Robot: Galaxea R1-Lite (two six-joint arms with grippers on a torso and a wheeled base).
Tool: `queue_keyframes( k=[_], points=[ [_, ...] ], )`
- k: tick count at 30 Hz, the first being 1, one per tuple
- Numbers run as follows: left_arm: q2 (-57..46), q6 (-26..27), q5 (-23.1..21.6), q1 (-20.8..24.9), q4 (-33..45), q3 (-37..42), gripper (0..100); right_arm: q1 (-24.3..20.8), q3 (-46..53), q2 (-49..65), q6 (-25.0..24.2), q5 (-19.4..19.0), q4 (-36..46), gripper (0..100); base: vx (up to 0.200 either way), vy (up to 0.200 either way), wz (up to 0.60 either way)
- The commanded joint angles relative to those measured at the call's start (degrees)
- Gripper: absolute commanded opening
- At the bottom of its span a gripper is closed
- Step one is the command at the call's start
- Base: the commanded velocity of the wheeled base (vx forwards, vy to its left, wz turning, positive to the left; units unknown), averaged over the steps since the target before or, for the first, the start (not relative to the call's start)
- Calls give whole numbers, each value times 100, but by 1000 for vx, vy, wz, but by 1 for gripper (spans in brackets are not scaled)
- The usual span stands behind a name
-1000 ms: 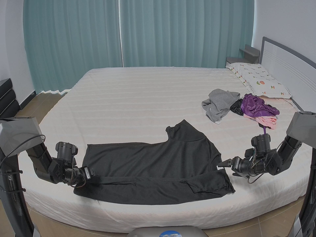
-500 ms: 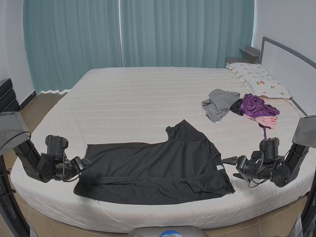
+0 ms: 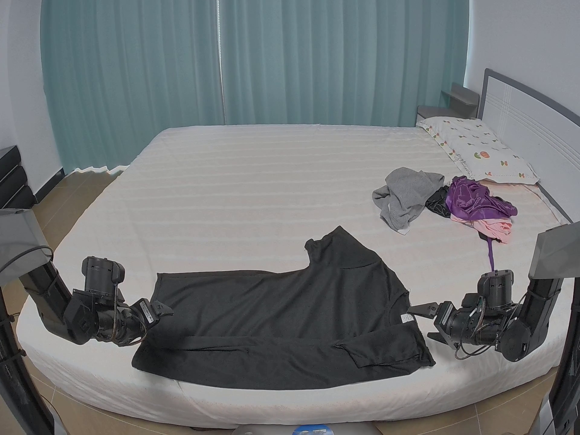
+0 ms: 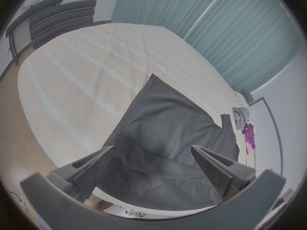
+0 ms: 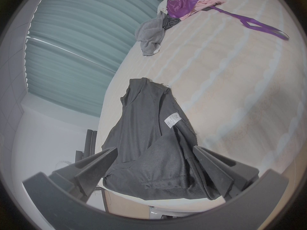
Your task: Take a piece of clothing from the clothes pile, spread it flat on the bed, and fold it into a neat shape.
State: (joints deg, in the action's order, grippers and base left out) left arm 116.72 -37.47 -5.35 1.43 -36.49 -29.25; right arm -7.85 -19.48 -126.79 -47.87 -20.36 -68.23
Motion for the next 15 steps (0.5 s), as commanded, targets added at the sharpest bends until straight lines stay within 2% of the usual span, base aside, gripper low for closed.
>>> queue_keyframes(
  k=[1, 3, 15],
  points=[
    [-27, 3, -1, 42, 1, 86, 100, -6, 32, -100, -56, -3, -6, 100, 0, 0, 0],
    [-18, 3, 8, 112, -8, 165, 100, -6, 41, -82, -187, -3, -24, 100, 0, 0, 0],
    [-27, 38, 52, 464, 1, 384, 100, -15, 67, -100, -179, -3, -24, 100, 0, 0, 0]
  ],
)
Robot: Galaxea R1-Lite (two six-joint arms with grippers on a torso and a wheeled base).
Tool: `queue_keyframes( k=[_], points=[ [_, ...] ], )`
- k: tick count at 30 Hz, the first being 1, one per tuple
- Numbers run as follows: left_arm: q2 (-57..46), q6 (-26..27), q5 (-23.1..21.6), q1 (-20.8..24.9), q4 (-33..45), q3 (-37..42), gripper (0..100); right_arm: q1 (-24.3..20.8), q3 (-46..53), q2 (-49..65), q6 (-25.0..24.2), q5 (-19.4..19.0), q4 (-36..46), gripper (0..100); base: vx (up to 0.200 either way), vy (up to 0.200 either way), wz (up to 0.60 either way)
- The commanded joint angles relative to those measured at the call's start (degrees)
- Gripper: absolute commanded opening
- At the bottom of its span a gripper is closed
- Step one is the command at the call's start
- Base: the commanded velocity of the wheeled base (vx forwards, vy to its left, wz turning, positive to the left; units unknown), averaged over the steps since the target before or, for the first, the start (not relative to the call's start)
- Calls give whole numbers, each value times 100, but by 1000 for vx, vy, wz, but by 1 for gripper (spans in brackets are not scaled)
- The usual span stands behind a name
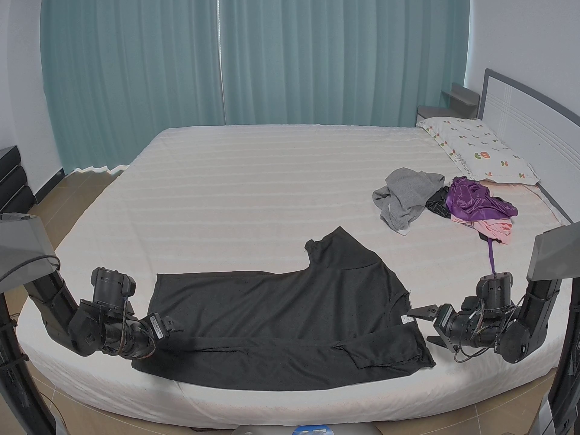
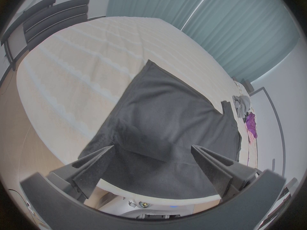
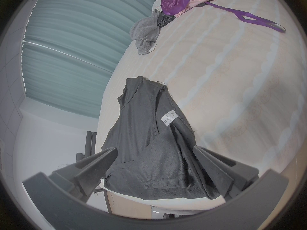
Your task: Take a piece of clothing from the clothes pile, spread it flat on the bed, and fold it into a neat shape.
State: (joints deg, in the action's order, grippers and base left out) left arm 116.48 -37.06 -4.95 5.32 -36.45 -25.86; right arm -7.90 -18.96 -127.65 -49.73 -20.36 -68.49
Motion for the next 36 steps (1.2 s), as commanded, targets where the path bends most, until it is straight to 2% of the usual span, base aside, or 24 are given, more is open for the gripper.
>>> queue_keyframes(
  k=[1, 11, 28, 36],
  points=[
    [6, -3, 20, 110, 6, 54, 100, -27, 15, -15, 7, 6, -7, 100, 0, 0, 0],
    [243, -21, 64, 242, -20, 10, 100, -54, 15, -23, 24, 6, -7, 100, 0, 0, 0],
    [1043, -73, 495, 66, -38, -992, 100, -54, -3, -32, 24, 14, -7, 100, 0, 0, 0],
    [1061, -733, 469, -198, -64, -1580, 100, -54, -3, -32, 24, 14, -7, 100, 0, 0, 0]
  ],
)
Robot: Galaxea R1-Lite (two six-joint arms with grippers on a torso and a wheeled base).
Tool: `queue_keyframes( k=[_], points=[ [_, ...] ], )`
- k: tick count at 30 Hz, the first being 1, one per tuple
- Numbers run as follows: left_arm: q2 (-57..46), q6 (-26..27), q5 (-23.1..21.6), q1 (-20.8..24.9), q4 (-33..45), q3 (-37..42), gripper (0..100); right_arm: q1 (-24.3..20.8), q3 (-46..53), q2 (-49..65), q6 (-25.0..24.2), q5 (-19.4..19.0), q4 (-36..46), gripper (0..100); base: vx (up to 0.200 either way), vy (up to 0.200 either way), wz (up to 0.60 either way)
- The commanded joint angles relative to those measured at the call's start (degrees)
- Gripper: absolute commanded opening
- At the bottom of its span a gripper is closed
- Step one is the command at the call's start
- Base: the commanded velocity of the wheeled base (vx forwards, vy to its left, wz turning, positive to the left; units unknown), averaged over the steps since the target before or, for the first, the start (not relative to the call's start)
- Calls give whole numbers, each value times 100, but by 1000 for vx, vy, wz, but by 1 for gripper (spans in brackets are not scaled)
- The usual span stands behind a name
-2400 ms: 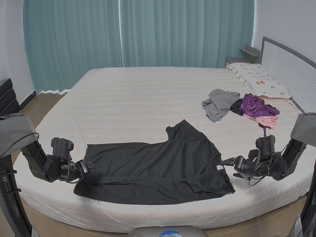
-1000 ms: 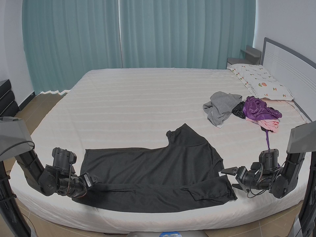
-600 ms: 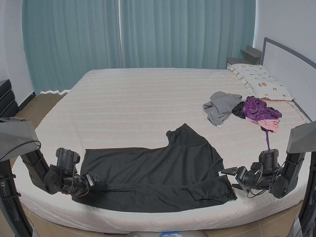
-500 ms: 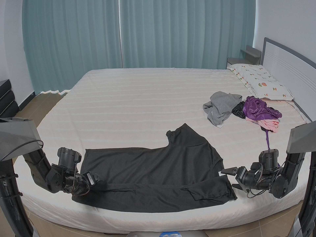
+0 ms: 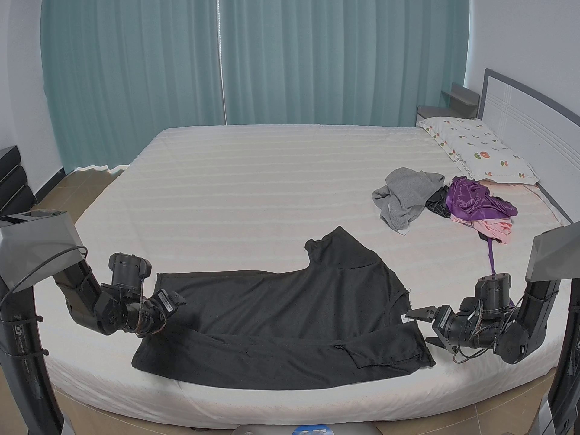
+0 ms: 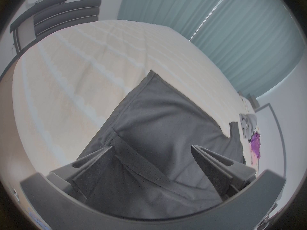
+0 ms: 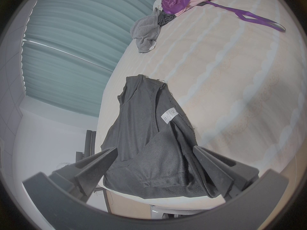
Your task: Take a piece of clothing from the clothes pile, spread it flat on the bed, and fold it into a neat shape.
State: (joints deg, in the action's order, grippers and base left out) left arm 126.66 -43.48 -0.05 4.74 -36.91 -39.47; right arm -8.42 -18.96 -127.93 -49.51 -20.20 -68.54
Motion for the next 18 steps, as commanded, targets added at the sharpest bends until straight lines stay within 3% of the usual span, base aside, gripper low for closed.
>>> queue_keyframes(
  k=[1, 7, 14, 18],
  points=[
    [61, -222, -48, -211, -18, -333, 100, -1, 6, -13, 2, -2, -2, 100, 0, 0, 0],
    [104, -828, -83, -386, -35, -623, 100, -28, 6, -22, 2, -2, -2, 100, 0, 0, 0],
    [69, -916, -101, -545, -273, -491, 100, -28, 15, -22, 11, -2, -2, 100, 0, 0, 0],
    [-89, -881, -399, -632, -211, -271, 100, -28, 6, -22, 11, -2, -2, 100, 0, 0, 0]
  ],
)
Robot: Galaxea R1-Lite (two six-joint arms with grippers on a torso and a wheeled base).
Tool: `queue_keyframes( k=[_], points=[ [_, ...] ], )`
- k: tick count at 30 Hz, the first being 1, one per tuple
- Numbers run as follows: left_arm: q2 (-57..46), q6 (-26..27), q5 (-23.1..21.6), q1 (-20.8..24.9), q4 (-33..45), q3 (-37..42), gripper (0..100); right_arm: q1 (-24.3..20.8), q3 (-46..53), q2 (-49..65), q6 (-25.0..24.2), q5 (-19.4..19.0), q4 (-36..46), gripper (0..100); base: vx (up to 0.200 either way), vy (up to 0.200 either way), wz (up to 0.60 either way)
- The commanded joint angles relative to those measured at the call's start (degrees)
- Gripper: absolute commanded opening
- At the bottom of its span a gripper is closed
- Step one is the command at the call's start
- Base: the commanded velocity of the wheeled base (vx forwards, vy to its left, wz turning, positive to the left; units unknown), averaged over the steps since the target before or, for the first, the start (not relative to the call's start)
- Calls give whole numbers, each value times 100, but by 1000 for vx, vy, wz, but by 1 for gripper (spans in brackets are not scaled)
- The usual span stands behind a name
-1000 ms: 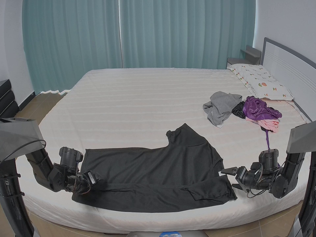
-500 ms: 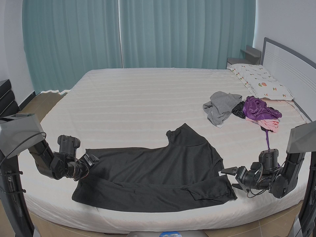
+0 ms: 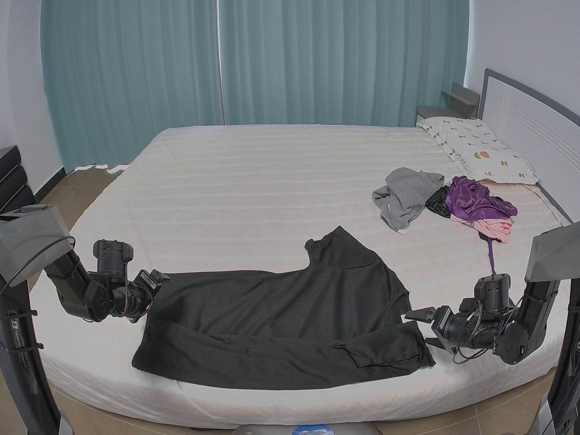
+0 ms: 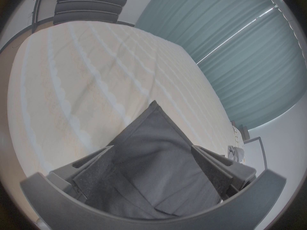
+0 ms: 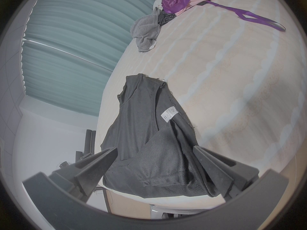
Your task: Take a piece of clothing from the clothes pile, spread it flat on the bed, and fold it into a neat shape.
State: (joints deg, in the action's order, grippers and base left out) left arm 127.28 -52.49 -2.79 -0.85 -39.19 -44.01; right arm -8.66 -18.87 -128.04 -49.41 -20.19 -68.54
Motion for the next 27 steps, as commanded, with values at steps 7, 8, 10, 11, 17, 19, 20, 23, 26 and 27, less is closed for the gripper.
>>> queue_keyframes(
  k=[7, 8, 10, 11, 17, 19, 20, 23, 26, 27],
  points=[
    [-133, 837, -257, -47, -27, 639, 100, -5, 6, -11, 1, -3, -2, 100, 0, 0, 0],
    [-133, 855, -257, -38, -9, 648, 100, -5, 6, -11, 1, -3, -2, 100, 0, 0, 0],
    [-133, 855, -257, -38, -9, 657, 100, -5, 6, -11, 1, -3, -2, 100, 0, 0, 0],
    [-37, 899, -204, -11, -36, 657, 100, -5, 6, -11, 1, -3, -2, 100, 0, 0, 0],
    [60, 1004, -178, 50, -45, 586, 100, -5, 6, -11, 1, -3, -2, 100, 0, 0, 0],
    [77, 1004, -178, 59, -45, 551, 100, -5, 6, -11, 10, 6, -2, 100, 0, 0, 0],
    [104, 1013, -169, 77, -45, 534, 100, -5, 6, -11, 10, 6, -2, 100, 0, 0, 0],
    [209, 1022, 51, 156, -45, 463, 100, -5, 6, -11, 10, 6, -2, 100, 0, 0, 0],
    [288, 1118, 270, 208, -45, 419, 100, -13, 6, -11, 10, 6, -2, 100, 0, 0, 0],
    [297, 1136, 279, 208, -53, 419, 100, -5, 6, -11, 10, 6, -2, 100, 0, 0, 0]
  ],
)
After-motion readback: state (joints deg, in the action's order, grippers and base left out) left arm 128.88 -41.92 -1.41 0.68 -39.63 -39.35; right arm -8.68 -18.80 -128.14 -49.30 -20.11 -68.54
